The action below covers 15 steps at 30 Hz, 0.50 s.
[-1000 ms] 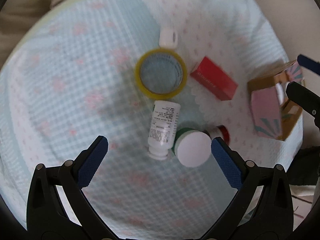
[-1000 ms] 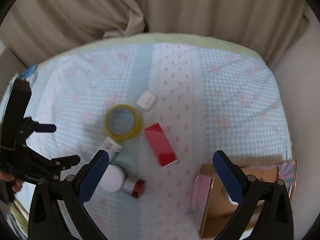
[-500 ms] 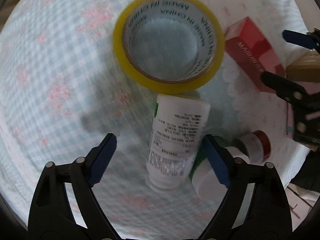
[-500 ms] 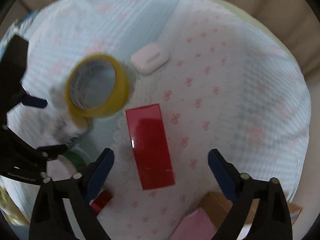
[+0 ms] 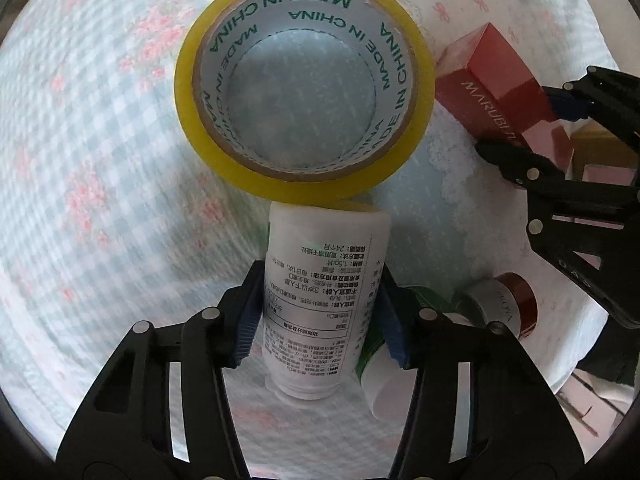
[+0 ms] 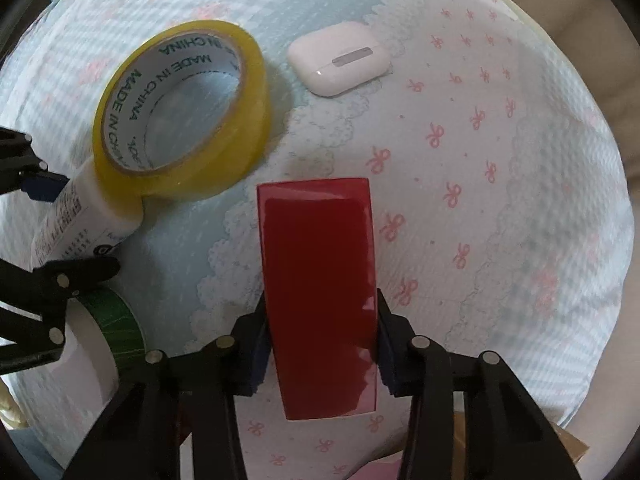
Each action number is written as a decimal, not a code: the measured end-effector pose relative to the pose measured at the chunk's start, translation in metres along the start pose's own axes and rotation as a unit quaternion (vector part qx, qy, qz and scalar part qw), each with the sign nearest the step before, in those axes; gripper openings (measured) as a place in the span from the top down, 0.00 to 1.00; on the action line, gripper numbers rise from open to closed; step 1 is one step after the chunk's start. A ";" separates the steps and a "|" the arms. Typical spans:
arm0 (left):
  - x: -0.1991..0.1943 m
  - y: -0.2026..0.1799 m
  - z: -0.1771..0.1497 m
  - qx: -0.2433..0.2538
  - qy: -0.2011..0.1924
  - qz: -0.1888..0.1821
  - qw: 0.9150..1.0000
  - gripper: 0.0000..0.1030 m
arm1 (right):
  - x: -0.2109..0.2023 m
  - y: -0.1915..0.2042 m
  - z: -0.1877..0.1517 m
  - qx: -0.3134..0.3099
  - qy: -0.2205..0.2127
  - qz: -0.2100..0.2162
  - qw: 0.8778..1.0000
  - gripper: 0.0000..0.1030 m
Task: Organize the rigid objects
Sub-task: 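Grasp the white pill bottle with the left tool while the right tool grasps the red box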
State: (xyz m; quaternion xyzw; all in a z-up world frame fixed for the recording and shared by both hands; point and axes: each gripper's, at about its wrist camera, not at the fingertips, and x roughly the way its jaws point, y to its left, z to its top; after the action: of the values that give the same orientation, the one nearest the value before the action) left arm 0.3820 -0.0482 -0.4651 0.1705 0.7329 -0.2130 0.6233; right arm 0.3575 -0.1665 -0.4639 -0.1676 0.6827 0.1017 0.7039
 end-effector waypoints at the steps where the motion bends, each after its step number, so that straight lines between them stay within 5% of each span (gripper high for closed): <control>1: 0.001 -0.003 0.000 -0.002 -0.001 -0.001 1.000 0.53 | 0.000 0.000 -0.001 -0.001 -0.001 -0.001 1.000 0.61; 15: -0.035 0.022 -0.024 -0.048 -0.047 -0.016 0.998 0.54 | -0.007 -0.011 -0.019 0.056 -0.007 0.015 0.998 0.62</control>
State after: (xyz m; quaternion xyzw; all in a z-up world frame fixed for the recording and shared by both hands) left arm 0.3787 -0.0157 -0.4299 0.1183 0.7148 -0.1948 0.6611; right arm 0.3440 -0.1835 -0.4564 -0.1170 0.6849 0.0755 0.7152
